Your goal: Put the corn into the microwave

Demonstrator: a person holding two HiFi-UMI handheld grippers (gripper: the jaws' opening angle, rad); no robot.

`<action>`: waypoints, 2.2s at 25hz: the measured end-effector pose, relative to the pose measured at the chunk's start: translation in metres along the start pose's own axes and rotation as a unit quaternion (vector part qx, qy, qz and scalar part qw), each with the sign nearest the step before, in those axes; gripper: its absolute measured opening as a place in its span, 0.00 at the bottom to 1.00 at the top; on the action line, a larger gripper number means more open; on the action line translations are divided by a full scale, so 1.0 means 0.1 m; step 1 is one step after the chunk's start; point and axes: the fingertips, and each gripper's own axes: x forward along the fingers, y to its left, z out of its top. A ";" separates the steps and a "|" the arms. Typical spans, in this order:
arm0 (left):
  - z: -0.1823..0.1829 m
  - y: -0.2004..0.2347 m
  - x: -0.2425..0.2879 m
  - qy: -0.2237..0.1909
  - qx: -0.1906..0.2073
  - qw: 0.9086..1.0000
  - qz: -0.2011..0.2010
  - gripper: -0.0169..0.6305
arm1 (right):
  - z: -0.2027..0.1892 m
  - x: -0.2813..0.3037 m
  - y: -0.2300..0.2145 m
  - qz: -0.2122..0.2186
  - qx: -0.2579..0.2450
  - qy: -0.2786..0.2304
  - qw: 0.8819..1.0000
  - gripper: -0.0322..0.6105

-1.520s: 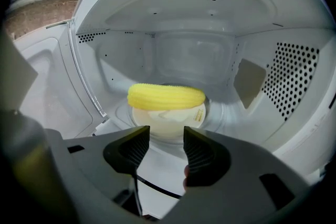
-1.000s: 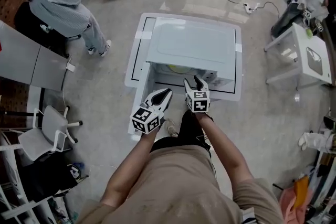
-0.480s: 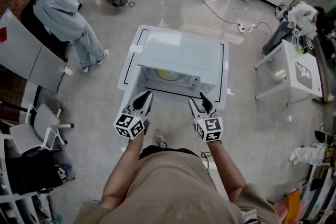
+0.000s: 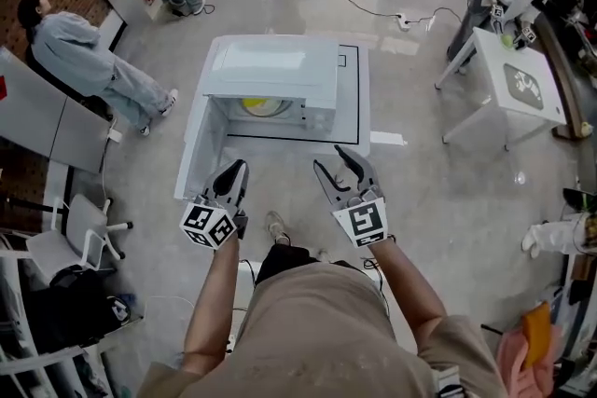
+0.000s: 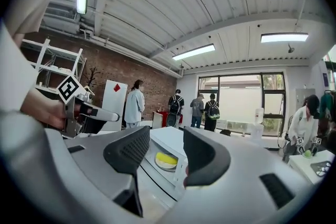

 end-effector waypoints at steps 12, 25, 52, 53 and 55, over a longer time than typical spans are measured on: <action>-0.27 -0.81 -0.49 0.010 0.032 0.999 0.024 0.04 | -0.13 -1.08 -0.11 -0.008 0.022 0.005 1.000 0.37; -0.67 -0.46 -0.97 0.030 0.039 0.992 0.116 0.10 | -0.84 -1.22 -0.19 -0.017 0.049 0.065 0.997 0.37; -0.98 -0.47 -0.79 0.073 0.011 0.990 0.122 0.10 | -1.17 -1.26 -0.32 -0.021 0.096 0.104 0.990 0.23; -0.99 -0.48 -0.77 0.074 0.011 0.990 0.122 0.10 | -1.19 -1.28 -0.35 -0.023 0.103 0.104 0.989 0.23; -0.98 -0.49 -0.74 0.072 0.012 0.990 0.123 0.10 | -1.23 -1.31 -0.41 -0.028 0.115 0.106 0.987 0.23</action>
